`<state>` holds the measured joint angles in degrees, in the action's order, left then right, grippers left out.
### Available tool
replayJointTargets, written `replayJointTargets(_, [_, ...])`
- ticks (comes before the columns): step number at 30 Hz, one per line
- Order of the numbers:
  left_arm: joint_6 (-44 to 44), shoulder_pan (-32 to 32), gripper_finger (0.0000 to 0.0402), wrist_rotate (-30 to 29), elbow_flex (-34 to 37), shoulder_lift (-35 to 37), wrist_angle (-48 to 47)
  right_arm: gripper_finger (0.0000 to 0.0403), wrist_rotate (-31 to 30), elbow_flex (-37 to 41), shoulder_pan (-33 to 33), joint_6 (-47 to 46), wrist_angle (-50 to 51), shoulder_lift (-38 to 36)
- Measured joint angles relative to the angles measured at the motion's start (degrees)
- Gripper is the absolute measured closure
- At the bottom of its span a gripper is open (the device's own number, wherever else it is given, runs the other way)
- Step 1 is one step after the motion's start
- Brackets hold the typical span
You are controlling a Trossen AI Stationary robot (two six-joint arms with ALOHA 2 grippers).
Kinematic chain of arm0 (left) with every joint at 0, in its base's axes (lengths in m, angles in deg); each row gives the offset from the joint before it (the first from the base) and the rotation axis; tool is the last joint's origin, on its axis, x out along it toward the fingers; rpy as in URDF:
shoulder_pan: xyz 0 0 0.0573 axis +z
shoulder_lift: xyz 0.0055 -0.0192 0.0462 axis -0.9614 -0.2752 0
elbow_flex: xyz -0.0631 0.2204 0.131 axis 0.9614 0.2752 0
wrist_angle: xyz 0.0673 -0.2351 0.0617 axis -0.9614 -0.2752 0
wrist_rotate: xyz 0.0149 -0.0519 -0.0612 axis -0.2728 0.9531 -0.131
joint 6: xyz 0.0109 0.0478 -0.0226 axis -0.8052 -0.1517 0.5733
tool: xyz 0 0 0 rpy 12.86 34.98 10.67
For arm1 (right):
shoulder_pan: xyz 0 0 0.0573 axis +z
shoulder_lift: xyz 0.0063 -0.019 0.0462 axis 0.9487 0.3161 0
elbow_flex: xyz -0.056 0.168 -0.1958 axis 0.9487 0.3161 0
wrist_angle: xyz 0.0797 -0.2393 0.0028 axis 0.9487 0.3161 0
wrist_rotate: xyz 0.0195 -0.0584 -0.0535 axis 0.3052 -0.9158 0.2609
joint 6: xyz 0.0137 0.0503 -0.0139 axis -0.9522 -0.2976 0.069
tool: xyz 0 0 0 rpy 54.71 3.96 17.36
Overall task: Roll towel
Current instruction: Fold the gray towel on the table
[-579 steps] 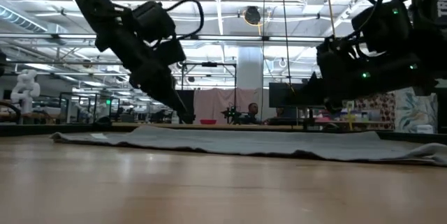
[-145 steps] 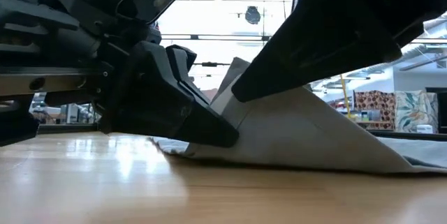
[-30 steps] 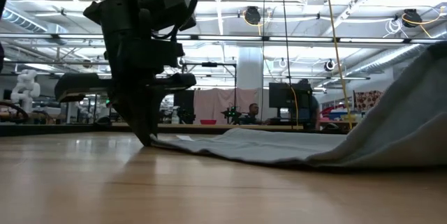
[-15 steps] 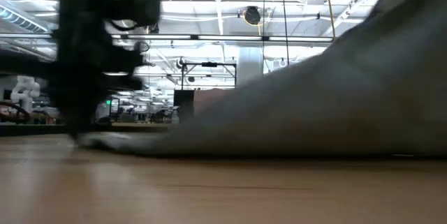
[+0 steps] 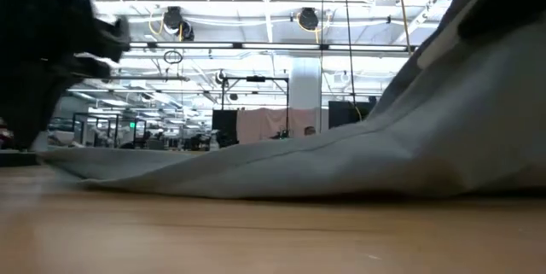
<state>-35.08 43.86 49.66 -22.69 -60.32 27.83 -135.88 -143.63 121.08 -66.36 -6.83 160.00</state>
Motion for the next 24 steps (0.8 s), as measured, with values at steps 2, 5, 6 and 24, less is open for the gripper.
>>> replayJointTargets(2, [5.0,-2.7,0.0388,-0.8,0.0,0.0,-0.5,0.0403,-1.8,0.0,-0.8,1.6,-1.3,0.4])
replayJointTargets(5, [13.5,-6.5,0.0388,-2.9,0.0,0.0,-1.2,0.0403,-2.6,0.0,-2.6,6.8,-3.8,0.3])
replayJointTargets(6, [16.9,-7.7,0.0388,-3.4,0.0,0.0,-2.1,0.0403,-2.8,0.0,-3.2,8.6,-4.0,0.3])
replayJointTargets(24, [40.0,-20.2,0.0388,-11.9,-0.1,0.0,12.6,0.0403,7.1,0.0,-0.3,3.7,-8.5,0.2])
